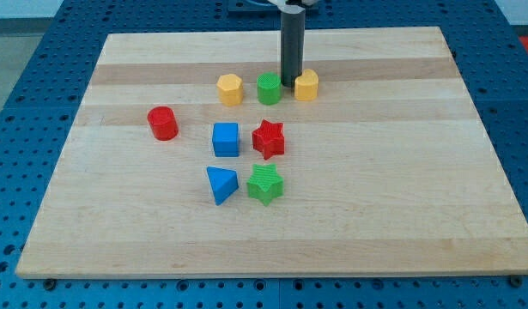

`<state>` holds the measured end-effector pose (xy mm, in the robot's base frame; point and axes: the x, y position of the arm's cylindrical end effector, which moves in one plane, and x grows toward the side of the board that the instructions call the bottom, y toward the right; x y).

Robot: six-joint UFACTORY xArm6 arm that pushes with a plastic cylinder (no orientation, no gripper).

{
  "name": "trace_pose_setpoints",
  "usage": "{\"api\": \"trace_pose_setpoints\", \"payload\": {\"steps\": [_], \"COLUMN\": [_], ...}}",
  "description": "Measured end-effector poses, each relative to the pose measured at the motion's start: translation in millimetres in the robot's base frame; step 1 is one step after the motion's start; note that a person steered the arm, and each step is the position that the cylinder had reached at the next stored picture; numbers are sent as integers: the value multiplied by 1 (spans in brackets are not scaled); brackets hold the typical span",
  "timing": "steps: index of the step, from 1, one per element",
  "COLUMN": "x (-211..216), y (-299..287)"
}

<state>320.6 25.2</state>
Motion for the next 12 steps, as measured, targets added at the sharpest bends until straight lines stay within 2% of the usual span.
{"api": "trace_pose_setpoints", "payload": {"steps": [1,2,3,4,6,7,10,12], "x": [-34,-74,-90,-84,-20,50,53,53], "y": [-5,-40,-91,-161,-263,-257,-247,-205]}}
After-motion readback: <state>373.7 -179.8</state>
